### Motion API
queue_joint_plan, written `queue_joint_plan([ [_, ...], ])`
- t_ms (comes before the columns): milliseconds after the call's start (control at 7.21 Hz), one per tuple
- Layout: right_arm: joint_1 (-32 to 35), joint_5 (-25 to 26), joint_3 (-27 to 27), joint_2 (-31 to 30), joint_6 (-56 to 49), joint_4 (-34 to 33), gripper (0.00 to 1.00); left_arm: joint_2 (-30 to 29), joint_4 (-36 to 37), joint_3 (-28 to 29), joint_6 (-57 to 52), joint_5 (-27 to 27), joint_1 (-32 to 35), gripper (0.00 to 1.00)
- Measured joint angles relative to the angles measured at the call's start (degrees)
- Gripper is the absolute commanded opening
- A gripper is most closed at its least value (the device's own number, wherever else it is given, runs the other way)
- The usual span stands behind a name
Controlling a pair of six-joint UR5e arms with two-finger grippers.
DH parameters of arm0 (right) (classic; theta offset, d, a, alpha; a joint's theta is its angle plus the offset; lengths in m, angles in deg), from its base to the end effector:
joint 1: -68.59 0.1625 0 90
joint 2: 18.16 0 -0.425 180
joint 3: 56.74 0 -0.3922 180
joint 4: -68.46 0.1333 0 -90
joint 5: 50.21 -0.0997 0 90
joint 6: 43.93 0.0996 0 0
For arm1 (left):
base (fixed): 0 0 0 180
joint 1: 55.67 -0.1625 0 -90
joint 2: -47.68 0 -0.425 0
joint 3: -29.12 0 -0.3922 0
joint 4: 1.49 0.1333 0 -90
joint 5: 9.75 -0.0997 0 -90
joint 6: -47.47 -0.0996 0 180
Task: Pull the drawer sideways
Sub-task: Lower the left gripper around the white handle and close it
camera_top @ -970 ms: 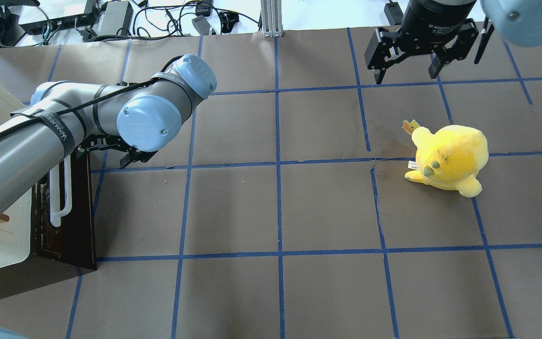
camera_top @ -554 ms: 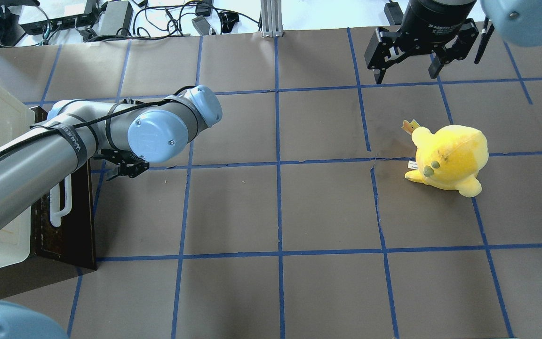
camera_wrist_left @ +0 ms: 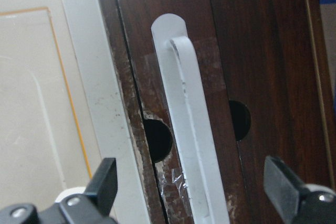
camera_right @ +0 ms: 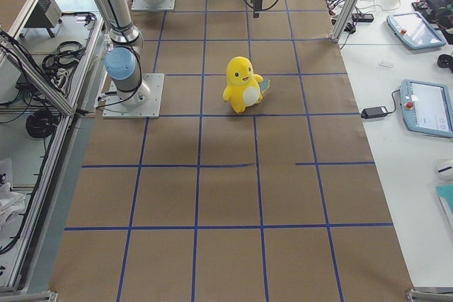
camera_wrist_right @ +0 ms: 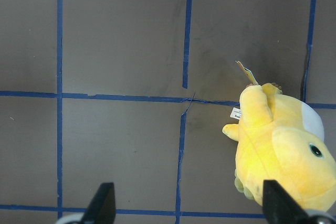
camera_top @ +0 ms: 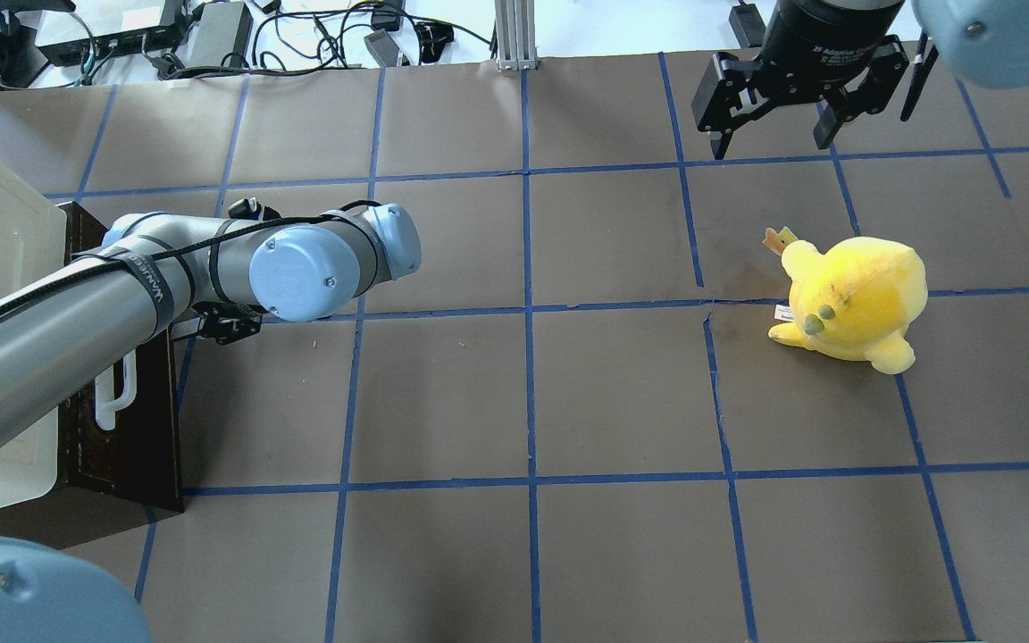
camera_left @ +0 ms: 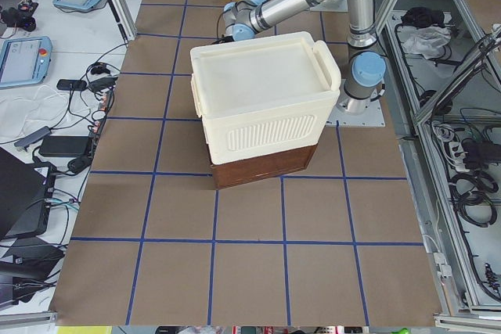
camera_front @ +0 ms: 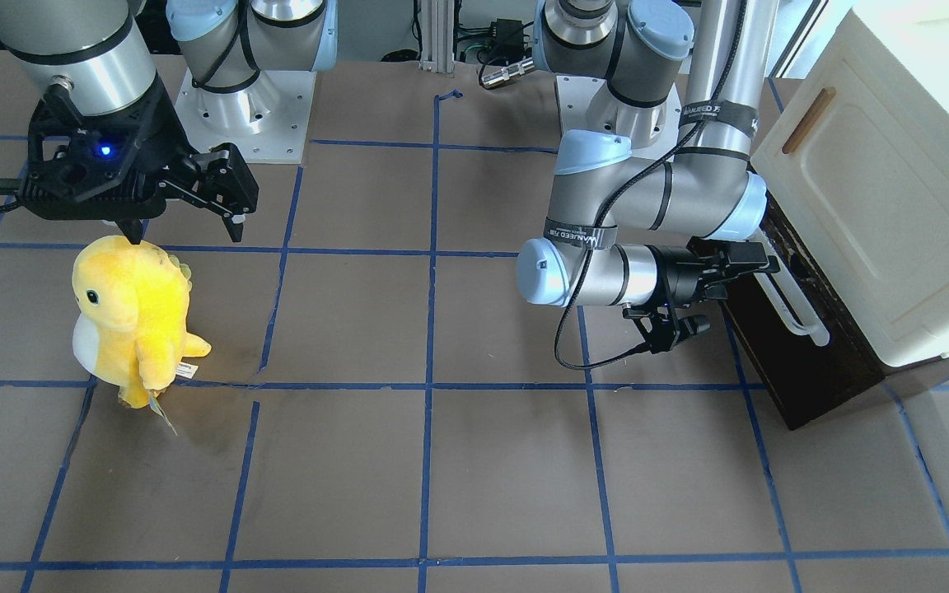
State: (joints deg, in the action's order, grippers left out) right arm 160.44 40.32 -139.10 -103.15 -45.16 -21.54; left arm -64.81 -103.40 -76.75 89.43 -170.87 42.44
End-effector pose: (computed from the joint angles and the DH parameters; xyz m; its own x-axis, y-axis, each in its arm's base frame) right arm 0.1495 -0.5285 0.5090 -0.9985 -0.0533 0.0102 -0.0537 0.9975 -0.0457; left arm -0.1105 -0.4984 0.2145 -0.2222 0.1466 -0.9639 -0.0785 0.9827 0.1675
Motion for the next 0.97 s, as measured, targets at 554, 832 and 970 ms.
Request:
queue_joint_plan([
  [554,0.00,0.00,0.00,0.00,-0.04,0.00,1.00,-2.19,-0.08,0.05,0.27,0.01,-2.98,1.00],
  [832,0.00,0.00,0.00,0.00,-0.01,0.00,1.00,-2.63,0.03,0.19,0.19,-0.41,-3.22,0.86],
  [970,0.00,0.00,0.00,0.00,0.00,0.00,1.00,-2.79,0.22,0.38,0.11,-0.64,-3.28,0.74],
])
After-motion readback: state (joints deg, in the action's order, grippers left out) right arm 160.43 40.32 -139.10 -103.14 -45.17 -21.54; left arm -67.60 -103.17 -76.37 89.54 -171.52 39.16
